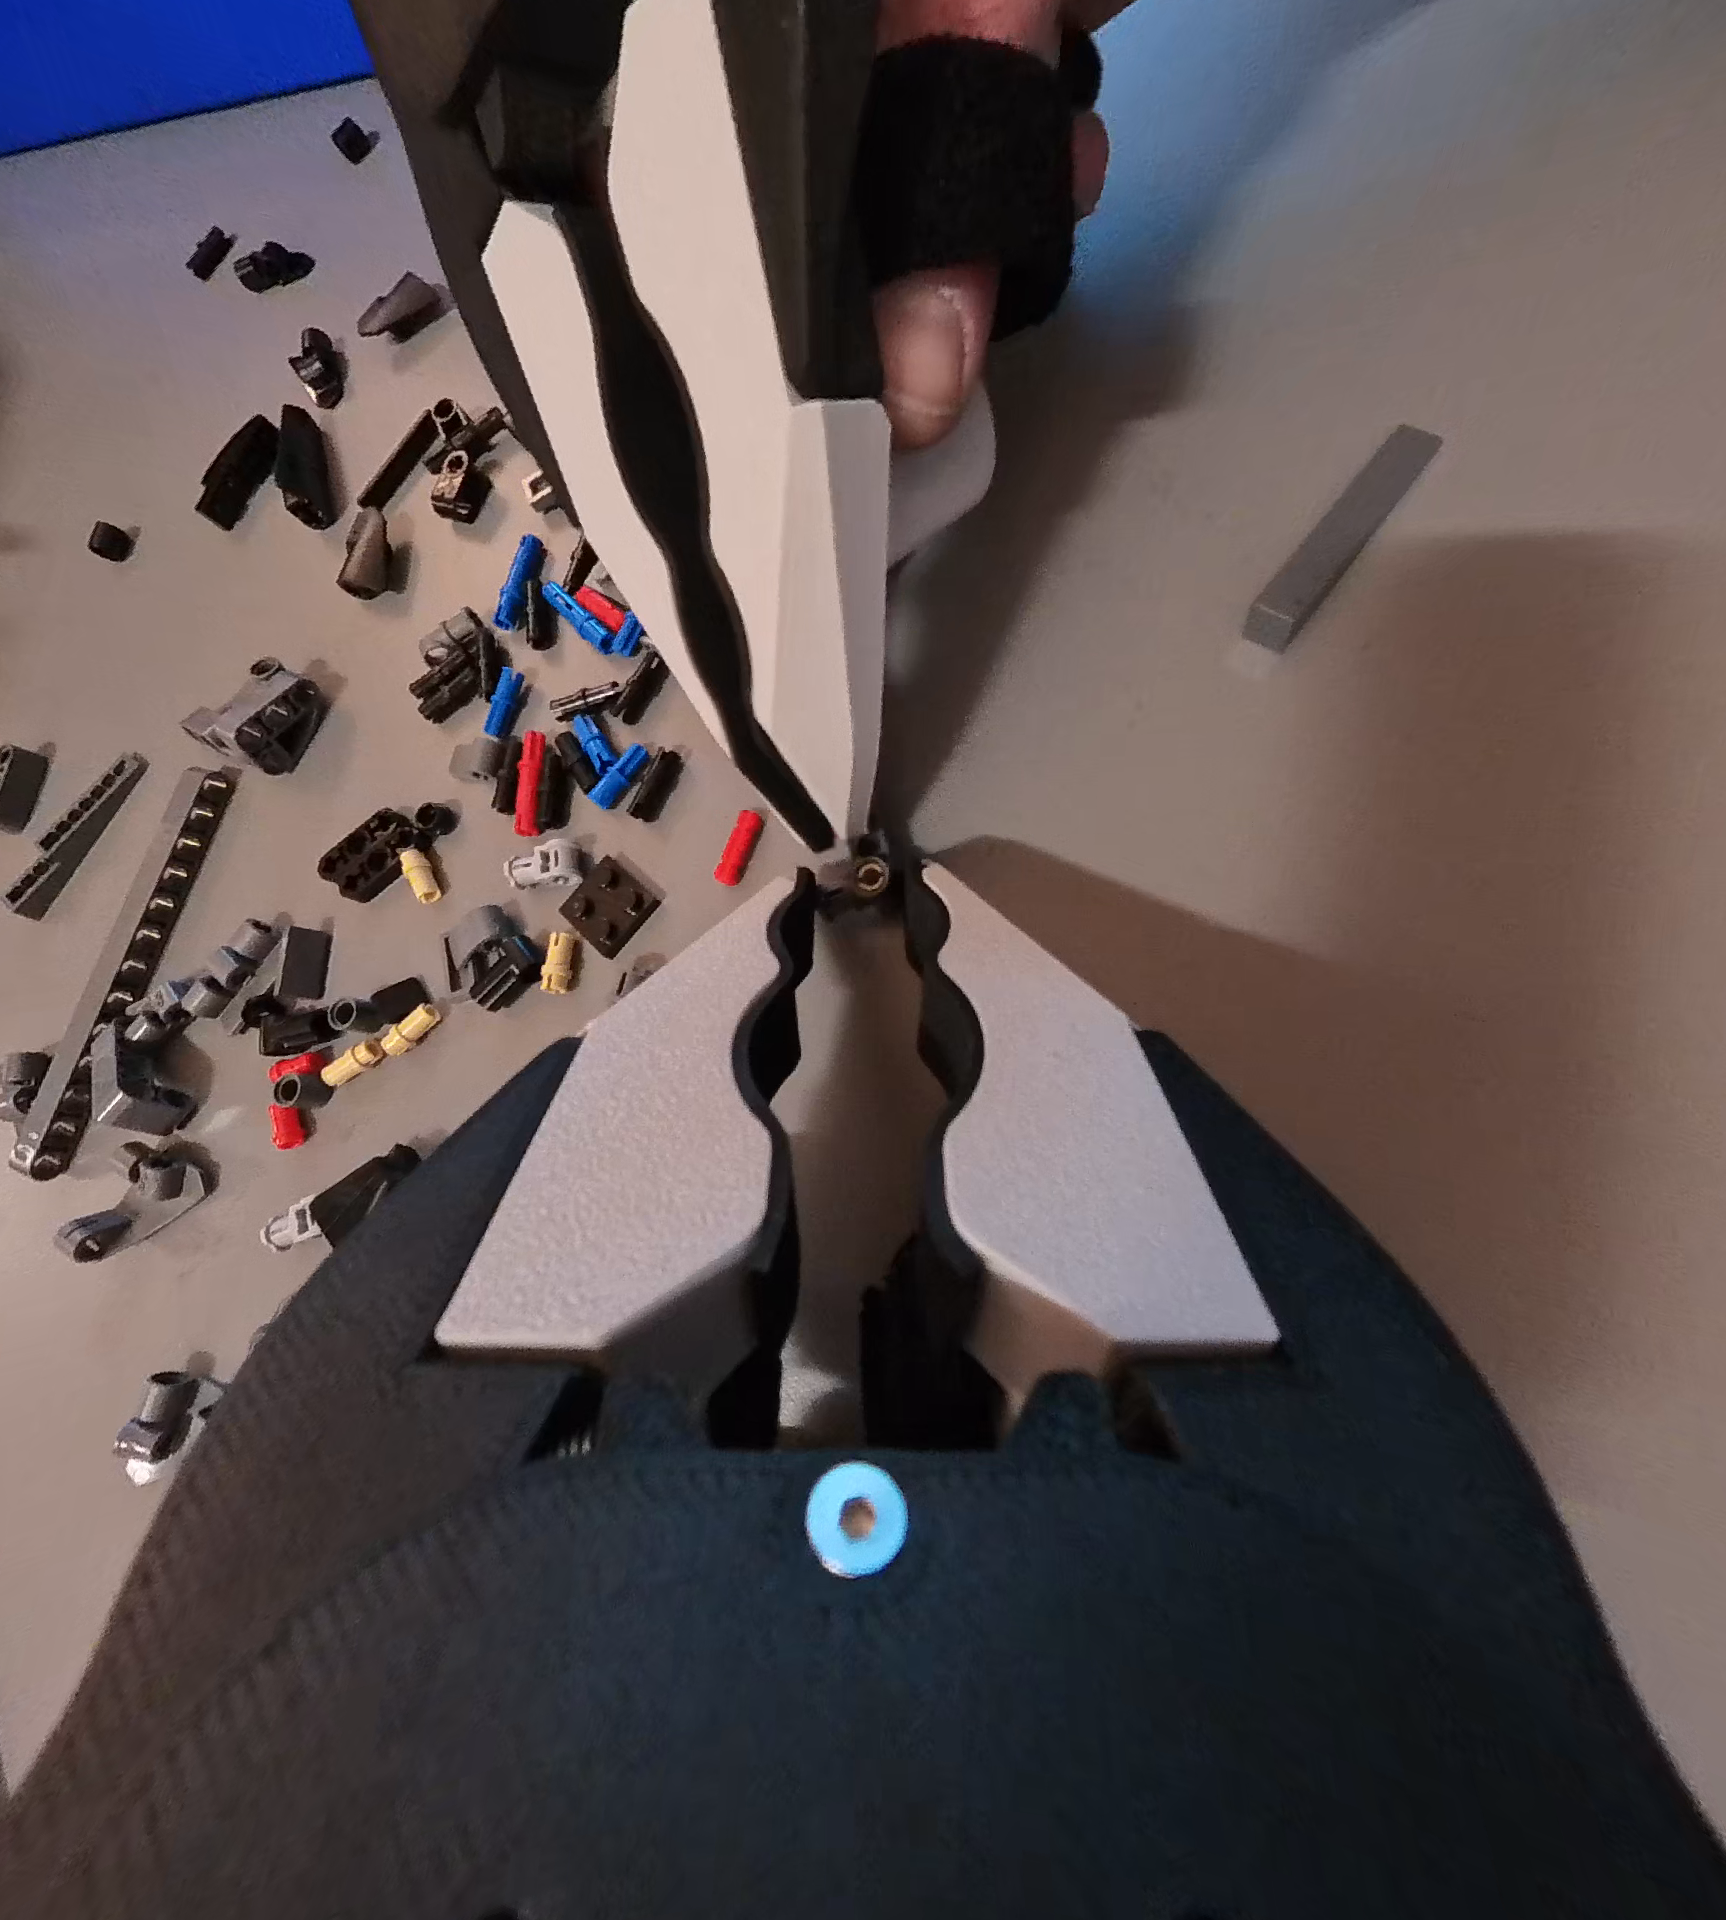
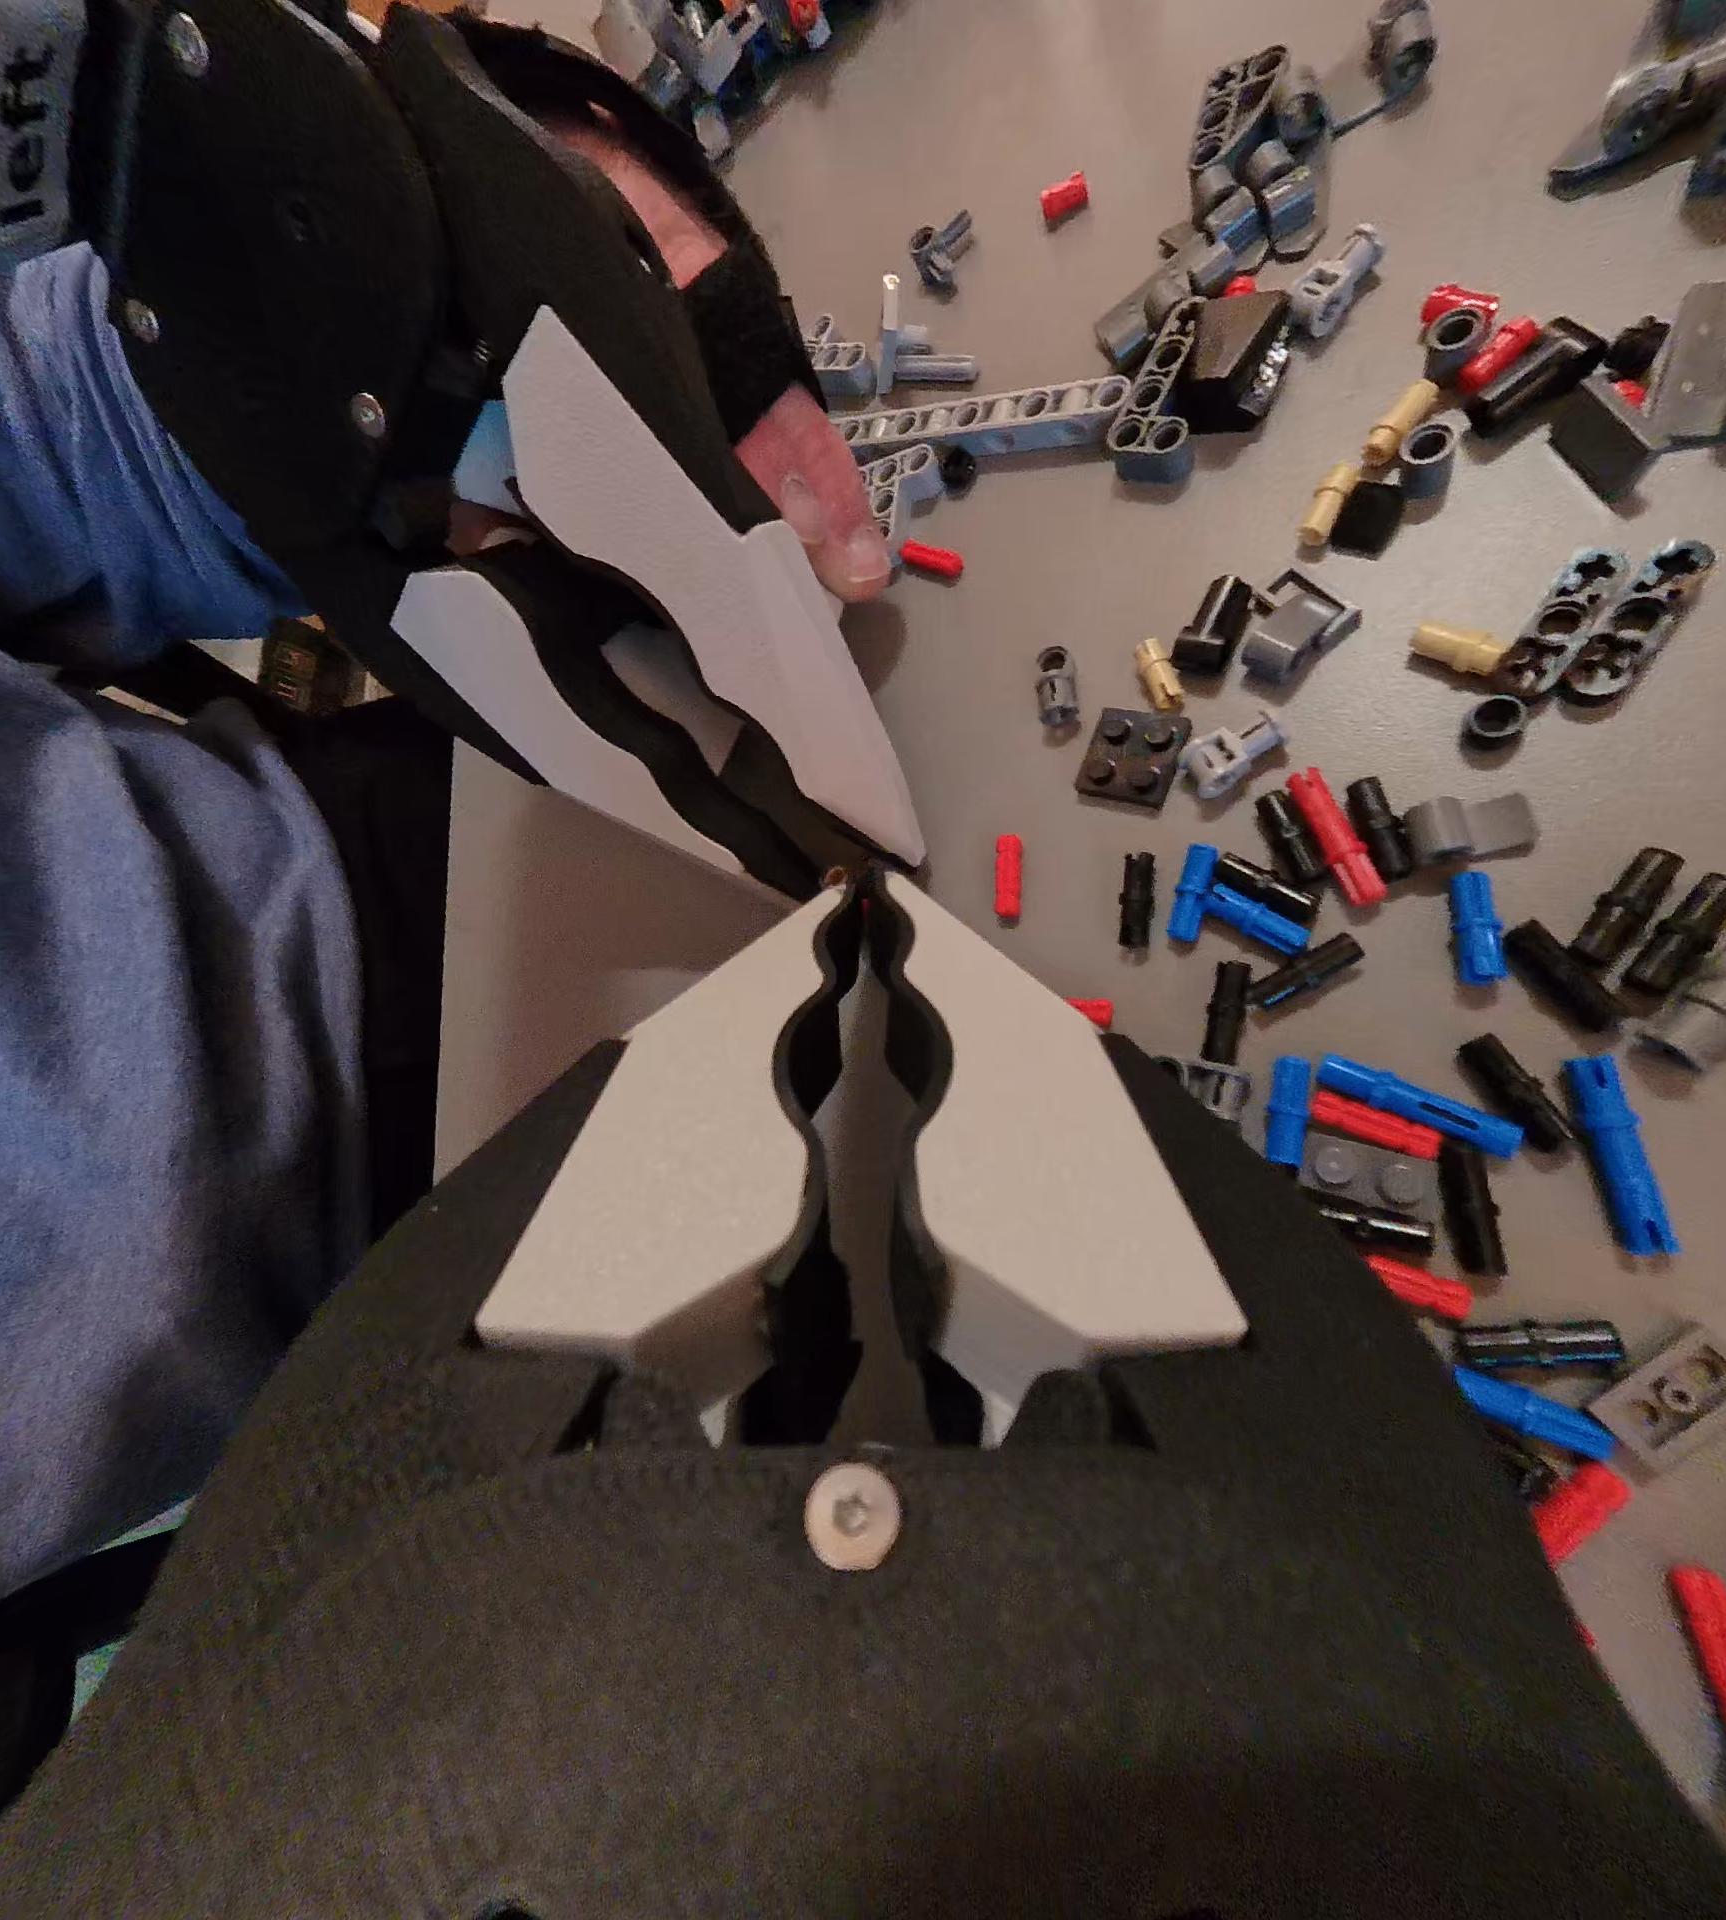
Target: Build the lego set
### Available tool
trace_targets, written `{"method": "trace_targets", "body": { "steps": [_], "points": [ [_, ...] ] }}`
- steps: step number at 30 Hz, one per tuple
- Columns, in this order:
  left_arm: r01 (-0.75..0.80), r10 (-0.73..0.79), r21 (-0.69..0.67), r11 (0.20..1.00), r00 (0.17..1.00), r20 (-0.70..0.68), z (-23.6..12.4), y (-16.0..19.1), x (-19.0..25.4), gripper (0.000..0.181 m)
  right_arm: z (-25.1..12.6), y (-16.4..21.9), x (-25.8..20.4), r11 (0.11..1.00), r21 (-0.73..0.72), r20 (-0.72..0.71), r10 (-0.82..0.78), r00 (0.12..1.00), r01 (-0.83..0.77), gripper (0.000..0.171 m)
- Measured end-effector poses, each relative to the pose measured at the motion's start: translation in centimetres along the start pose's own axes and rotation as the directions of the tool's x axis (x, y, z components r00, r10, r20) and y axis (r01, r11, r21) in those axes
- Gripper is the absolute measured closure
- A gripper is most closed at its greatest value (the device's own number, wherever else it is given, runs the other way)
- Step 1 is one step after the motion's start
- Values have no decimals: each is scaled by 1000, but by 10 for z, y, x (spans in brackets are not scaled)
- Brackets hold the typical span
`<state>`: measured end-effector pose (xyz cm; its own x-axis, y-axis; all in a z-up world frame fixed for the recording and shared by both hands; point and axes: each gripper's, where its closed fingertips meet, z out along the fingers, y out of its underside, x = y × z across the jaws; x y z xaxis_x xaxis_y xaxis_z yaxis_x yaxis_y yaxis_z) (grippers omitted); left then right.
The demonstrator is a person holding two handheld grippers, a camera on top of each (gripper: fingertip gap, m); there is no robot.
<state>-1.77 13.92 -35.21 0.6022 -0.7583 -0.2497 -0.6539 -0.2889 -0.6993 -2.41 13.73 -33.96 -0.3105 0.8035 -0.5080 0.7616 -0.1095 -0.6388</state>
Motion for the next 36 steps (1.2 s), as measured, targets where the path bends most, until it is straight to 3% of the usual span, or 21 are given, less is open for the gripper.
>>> {"method": "trace_targets", "body": {
  "steps": [12,15,18,21,27,36],
  "points": [
    [-6,6,1,1000,1000,6,0,0,0,166,-3,-1,-6,998,21,-28,-66,997,67,171],
    [-29,29,3,1000,999,35,0,-1,-1,166,-7,-7,-17,995,83,2,-53,999,52,171],
    [-29,27,17,999,996,82,-3,-3,-6,147,-15,-19,-28,982,189,56,-15,998,4,171],
    [-50,41,58,997,989,142,-8,-12,-11,143,-27,-36,-36,940,332,132,31,991,-74,171],
    [-132,52,192,972,927,372,-37,-50,-34,161,-45,-56,-43,842,507,241,69,968,-186,171],
    [-64,-70,330,942,923,378,-48,-76,-43,177,-68,-71,-47,723,650,298,42,954,-235,171]
  ]
}}
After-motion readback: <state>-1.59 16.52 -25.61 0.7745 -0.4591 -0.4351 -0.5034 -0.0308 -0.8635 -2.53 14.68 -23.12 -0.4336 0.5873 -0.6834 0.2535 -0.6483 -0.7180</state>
